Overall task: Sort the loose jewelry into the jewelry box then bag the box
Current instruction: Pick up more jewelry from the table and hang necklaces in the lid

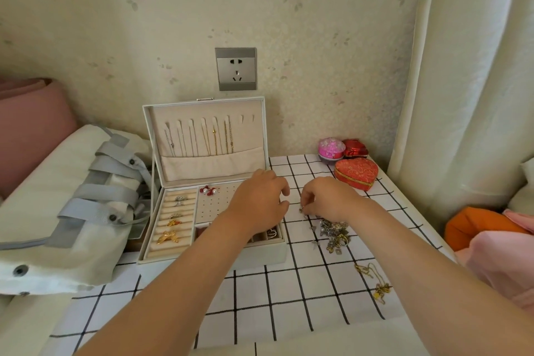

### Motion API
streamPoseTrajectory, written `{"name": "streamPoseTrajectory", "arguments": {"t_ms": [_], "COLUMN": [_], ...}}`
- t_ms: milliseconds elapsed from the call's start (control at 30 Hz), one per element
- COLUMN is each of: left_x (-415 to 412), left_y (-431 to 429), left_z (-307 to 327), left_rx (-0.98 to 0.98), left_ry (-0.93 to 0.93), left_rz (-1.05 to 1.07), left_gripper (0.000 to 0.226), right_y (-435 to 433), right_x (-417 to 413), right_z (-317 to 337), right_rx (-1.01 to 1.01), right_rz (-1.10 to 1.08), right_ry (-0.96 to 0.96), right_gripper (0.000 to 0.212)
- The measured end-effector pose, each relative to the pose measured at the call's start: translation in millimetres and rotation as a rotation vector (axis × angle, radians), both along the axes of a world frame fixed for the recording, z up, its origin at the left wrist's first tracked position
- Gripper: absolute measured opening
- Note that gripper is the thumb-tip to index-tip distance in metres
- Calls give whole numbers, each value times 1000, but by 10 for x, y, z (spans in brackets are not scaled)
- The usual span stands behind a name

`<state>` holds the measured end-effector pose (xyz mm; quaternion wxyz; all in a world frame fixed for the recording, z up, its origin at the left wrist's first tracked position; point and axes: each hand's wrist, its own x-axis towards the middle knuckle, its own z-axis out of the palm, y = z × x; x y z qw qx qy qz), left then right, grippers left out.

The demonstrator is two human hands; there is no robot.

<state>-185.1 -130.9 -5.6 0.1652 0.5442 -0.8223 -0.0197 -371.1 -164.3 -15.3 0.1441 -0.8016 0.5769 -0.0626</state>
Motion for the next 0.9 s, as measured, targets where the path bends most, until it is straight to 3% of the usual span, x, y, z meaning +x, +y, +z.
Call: {"name": "streamPoseTrajectory", "arguments": {"t_ms": [133, 267, 367, 500, 667, 900], "left_x": [28, 0, -46, -48, 119, 439], "left_y": [-7, 35, 101, 195, 313, 551], "left_z": [-1, 109, 232, 331, 328, 256], "left_rx": [39, 191, 362, 403, 284, 358], "left_ry": [56, 331, 665, 881, 618, 426], "left_rz": [-17, -24, -27, 80, 71, 9], "left_gripper": [33, 36, 23, 14, 5, 3], "right_y": [22, 114, 232, 351, 455, 561], "right_x": [-53, -34, 8, 51, 123, 379], "right_z": [130, 347, 474, 590, 635, 633], "right_rx": [65, 73, 83, 104, 99, 182], "right_rz": [-65, -76, -53, -48, -45, 44], "right_ry": [-316, -618, -699, -757, -624, -508], "right_gripper": [7, 8, 9, 8, 3, 6]}}
